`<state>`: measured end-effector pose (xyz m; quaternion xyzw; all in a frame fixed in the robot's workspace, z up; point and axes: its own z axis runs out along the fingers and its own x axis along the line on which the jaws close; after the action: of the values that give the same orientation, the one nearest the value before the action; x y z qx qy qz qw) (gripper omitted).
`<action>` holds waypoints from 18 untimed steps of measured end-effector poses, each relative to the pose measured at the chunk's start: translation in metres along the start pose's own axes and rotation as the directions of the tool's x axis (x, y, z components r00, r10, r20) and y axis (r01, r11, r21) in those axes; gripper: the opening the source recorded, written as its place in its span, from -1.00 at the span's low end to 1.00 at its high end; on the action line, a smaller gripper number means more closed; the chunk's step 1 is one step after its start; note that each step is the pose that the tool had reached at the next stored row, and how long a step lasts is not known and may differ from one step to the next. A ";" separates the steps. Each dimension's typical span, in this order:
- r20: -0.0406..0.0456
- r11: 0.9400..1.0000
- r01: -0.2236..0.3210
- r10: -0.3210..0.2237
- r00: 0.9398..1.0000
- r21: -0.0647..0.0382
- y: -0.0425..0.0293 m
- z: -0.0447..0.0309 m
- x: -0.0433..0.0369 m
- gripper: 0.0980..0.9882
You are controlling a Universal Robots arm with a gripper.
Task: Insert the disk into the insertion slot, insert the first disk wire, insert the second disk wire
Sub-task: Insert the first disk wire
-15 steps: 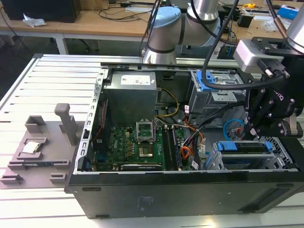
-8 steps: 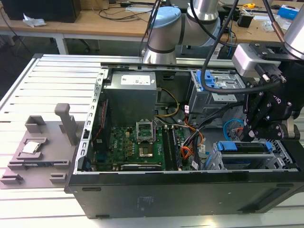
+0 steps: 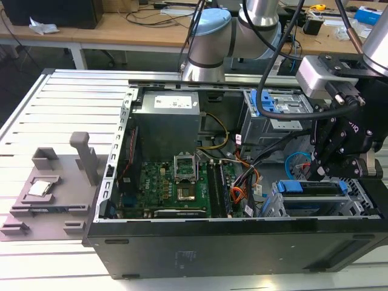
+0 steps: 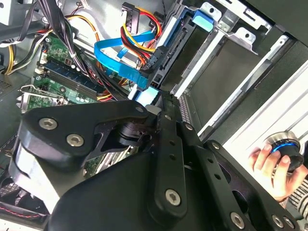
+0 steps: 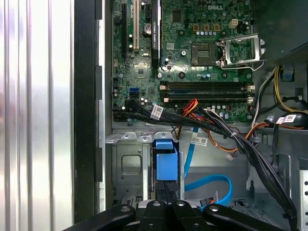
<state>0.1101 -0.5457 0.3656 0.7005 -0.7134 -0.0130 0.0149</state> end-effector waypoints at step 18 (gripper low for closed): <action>-0.002 1.000 0.000 0.000 1.000 0.000 0.0004 -0.0037 -0.0150 -0.41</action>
<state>0.1101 -0.5307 0.3692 0.7005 -0.7134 -0.0124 0.0155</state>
